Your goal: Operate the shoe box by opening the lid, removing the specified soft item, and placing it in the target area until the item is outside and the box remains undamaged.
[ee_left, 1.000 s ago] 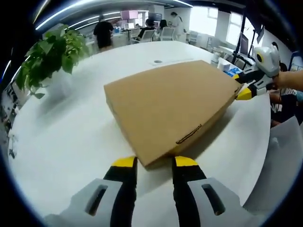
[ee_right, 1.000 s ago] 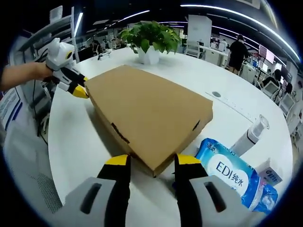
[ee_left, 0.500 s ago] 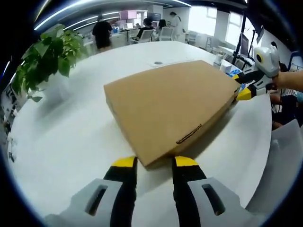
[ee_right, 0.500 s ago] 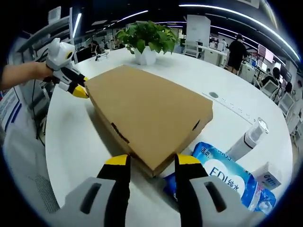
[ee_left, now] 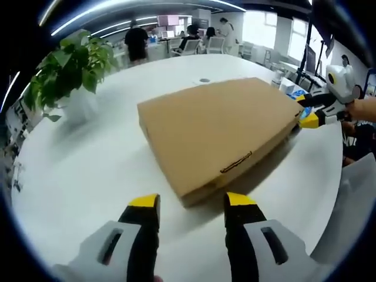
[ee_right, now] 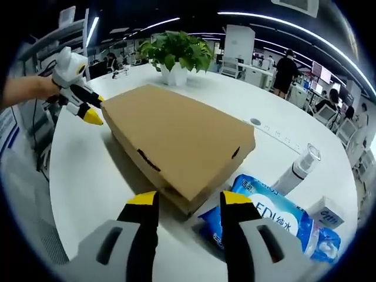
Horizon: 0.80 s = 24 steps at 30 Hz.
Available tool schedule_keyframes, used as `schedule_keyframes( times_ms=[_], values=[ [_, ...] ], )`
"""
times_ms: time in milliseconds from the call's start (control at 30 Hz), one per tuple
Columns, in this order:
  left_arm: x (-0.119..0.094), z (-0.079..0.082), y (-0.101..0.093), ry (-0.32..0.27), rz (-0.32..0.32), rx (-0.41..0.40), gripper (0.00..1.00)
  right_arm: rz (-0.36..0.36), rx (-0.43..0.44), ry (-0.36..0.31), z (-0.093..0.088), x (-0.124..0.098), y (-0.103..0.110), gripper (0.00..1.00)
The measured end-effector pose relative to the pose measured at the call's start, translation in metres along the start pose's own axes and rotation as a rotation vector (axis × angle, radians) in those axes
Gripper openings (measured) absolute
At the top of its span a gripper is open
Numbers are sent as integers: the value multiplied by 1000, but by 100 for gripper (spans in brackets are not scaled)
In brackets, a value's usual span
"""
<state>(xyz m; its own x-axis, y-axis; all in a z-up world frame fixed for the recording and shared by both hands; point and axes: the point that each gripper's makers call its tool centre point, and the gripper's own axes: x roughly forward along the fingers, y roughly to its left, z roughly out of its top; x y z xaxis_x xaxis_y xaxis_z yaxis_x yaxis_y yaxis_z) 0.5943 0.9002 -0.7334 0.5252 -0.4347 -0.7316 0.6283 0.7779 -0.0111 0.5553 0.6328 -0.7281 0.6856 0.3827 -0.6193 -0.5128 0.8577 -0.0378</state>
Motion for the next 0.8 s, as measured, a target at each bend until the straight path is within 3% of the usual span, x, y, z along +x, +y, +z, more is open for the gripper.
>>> schedule_keyframes(
  times_ms=[133, 400, 800],
  values=[
    [-13, -1, -7, -33, -4, -29, 47, -13, -29, -7, -4, -14, -2, 43],
    [-39, -2, -28, -91, -5, -33, 53, -34, 4, -46, -8, -47, -9, 48],
    [-87, 0, -61, -193, 2, -28, 60, -123, 71, -61, -36, -113, -25, 58]
  ],
)
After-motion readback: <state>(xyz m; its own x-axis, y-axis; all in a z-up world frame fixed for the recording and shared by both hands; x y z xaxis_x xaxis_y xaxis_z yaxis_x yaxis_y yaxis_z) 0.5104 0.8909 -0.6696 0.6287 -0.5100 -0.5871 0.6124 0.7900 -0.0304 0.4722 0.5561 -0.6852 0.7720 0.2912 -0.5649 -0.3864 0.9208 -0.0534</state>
